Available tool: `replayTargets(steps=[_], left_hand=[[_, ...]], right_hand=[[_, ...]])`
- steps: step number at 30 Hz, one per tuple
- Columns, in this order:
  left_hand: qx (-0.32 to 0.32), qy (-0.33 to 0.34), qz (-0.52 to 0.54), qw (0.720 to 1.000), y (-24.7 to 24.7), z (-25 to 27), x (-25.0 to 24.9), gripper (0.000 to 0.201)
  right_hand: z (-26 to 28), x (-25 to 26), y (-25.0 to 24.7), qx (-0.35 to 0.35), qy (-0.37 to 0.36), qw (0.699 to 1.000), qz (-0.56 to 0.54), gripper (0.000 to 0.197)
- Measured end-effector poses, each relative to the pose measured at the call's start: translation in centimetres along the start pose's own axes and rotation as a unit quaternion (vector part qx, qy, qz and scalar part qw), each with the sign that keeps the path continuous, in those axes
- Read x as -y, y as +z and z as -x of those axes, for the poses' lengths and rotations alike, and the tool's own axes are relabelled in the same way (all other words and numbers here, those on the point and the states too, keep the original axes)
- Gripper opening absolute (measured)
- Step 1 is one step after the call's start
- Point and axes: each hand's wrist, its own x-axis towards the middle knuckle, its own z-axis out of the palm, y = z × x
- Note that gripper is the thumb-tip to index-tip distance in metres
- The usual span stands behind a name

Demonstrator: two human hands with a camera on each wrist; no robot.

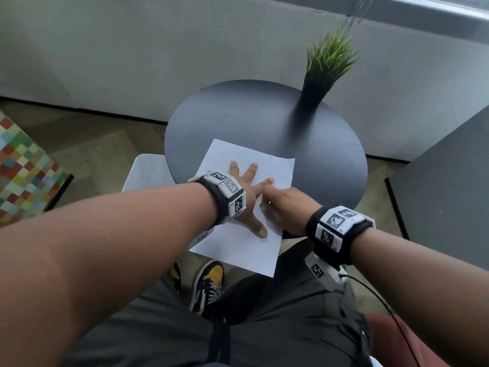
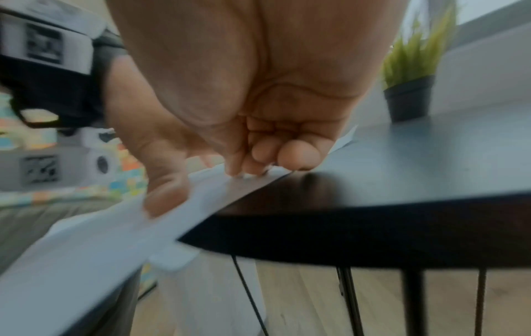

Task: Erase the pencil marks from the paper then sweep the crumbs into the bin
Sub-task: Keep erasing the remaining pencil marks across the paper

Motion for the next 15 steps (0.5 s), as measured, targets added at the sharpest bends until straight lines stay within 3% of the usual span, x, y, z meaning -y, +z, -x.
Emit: replayTargets(steps=[3, 5, 10, 15], left_hand=[[0.003, -0.003, -0.006, 1.0, 0.1, 0.1, -0.1, 0.135], [-0.003, -0.006, -0.005, 1.0, 0.0, 0.2, -0.1, 0.131], [-0.074, -0.025, 0.003, 0.997, -1.4, -0.5, 1.2, 0.115], [-0.032, -0.028, 0.026, 0.999, -0.4, -0.8, 1.6, 0.126]], right_hand=[[-1.7, -2.8, -1.6, -0.041, 0.123, 0.991, -0.034, 0.015], [-2.2, -4.5, -2.4, -0.051, 0.16, 0.984, -0.053, 0.01], [-2.5, -5.0, -2.3, -0.062, 0.153, 0.984, -0.064, 0.015], [-2.4, -3.1, -2.7, -0.09, 0.146, 0.982, -0.076, 0.014]])
